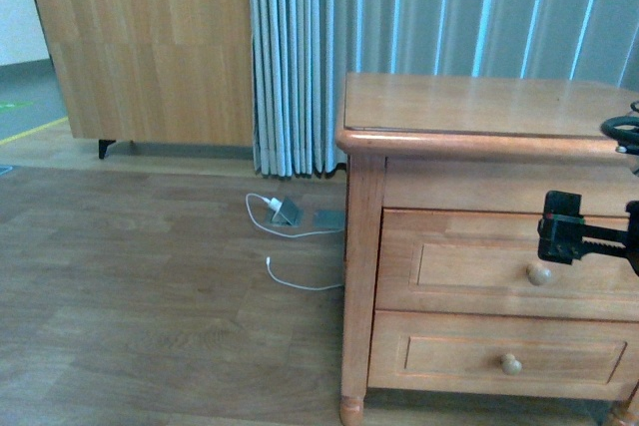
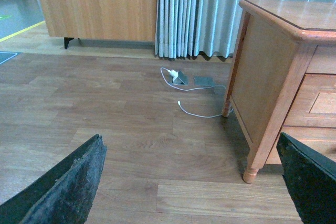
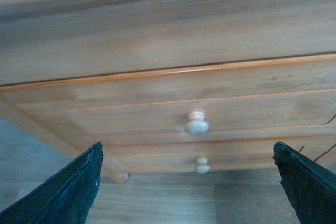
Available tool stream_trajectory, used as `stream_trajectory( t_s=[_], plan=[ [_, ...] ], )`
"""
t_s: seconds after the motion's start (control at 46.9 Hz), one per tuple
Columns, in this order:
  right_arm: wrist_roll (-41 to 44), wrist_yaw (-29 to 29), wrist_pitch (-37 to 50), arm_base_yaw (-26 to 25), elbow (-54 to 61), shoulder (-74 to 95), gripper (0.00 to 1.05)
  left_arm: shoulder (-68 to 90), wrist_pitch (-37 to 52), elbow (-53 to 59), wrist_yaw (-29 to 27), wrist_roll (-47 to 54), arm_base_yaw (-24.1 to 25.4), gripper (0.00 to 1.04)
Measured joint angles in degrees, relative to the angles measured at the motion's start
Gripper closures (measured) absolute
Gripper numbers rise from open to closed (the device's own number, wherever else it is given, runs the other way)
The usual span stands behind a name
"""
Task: Place pink marker in drawer with both arms
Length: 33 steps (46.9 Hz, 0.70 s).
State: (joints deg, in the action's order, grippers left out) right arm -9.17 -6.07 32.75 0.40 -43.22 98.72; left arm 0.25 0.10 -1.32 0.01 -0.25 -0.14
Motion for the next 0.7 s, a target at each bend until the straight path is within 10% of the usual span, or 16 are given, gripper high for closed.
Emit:
stream_trajectory(
  t_s=[0.384,0.704],
  plan=[
    [0.96,-11.17,-22.45,-5.75,22.25,-46.34,0.08,0.0,0.0,0.0,0.0,0.0,0.0,0.06],
    [1.25,-10.88,-22.34,-9.42,25.59,-56.74,0.08,0.0,0.0,0.0,0.0,0.0,0.0,0.06]
  ],
)
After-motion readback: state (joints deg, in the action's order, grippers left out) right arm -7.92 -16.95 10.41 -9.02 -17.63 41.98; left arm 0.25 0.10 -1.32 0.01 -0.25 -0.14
